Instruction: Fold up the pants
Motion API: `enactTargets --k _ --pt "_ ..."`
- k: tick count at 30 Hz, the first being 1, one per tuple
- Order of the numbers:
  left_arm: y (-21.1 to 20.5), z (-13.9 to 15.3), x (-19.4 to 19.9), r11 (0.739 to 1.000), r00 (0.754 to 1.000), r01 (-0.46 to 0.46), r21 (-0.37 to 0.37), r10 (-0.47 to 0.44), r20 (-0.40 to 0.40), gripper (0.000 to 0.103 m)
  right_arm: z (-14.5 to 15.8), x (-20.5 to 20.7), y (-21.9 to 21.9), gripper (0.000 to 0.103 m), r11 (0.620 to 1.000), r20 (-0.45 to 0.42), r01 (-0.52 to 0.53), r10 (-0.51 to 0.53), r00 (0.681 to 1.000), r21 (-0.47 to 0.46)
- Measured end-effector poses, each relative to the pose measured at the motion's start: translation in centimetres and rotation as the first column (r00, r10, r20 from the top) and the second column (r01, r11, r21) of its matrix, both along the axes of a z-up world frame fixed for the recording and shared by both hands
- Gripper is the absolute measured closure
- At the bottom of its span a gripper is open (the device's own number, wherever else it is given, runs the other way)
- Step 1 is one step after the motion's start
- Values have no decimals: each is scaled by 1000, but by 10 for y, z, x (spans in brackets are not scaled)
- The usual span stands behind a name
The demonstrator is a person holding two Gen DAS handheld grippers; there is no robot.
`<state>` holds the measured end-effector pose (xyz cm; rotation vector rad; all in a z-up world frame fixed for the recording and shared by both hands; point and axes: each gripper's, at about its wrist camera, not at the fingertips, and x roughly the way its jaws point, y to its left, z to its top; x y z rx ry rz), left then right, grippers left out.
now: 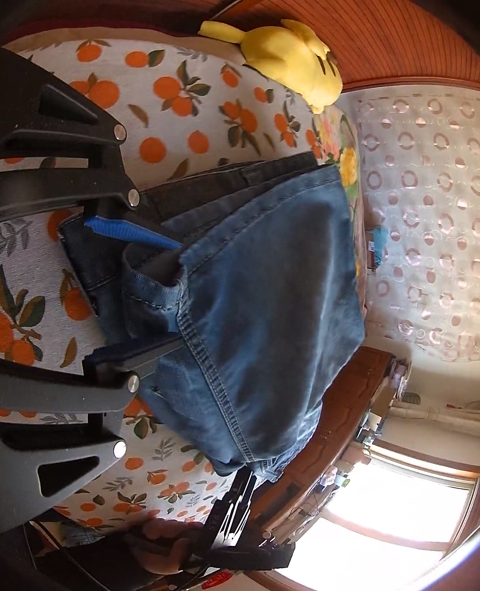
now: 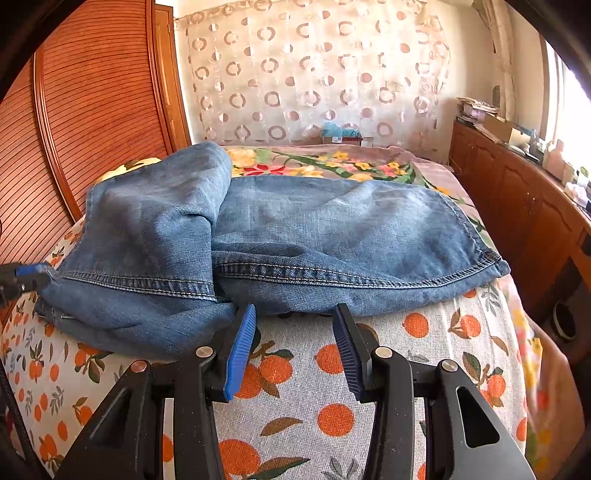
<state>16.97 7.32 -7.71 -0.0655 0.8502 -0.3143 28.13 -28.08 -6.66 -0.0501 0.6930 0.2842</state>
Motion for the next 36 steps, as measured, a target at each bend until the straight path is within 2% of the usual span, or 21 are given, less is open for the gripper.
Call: enactTargets --k 1,3,4,9,12,17,20,22,24,25,27,30,36 --pt "0 0 -2 1000 1000 7 -8 -7 4 75 0 0 0 58 1000 0 1 -1 1000 0" --pt "-2 1 -5 1000 1000 26 -11 -26 4 90 0 0 -1 58 1000 1 1 -1 1000 -1" --pt "-1 2 -8 999 1000 29 -15 -28 11 93 -1 0 -1 58 1000 0 1 -1 1000 -1" --pt "13 19 -29 1000 997 -15 -20 16 72 96 -1 0 -2 58 1000 -1 -1 1 1000 -4" --pt "21 18 -34 999 997 -41 -2 41 63 96 -1 0 -1 58 1000 0 -1 1 1000 -5" --pt "22 10 -30 997 997 -68 26 67 35 85 -1 0 -2 58 1000 -2 -1 1 1000 -2" --pt "27 15 -28 995 994 -96 27 95 56 76 -2 0 -2 58 1000 -3 -2 2 1000 -2" --pt "30 21 -25 994 991 -105 15 104 82 55 -2 1 -2 58 1000 -4 -2 2 1000 -3" --pt "30 27 -21 994 988 -108 4 106 114 47 -2 1 -2 58 1000 -4 -2 2 1000 -3" --pt "28 30 -18 995 987 -104 8 102 124 39 -2 0 -2 58 1000 -5 -2 2 1000 -3" --pt "21 34 -9 994 984 -101 37 94 148 32 -2 1 -2 58 1000 -5 -2 2 1000 -3" --pt "9 39 2 994 980 -86 71 72 183 31 -2 1 -3 58 1000 -5 -3 3 1000 -3" --pt "-16 40 29 996 979 -27 89 9 201 31 -3 3 -4 58 1000 -13 0 0 1000 4"
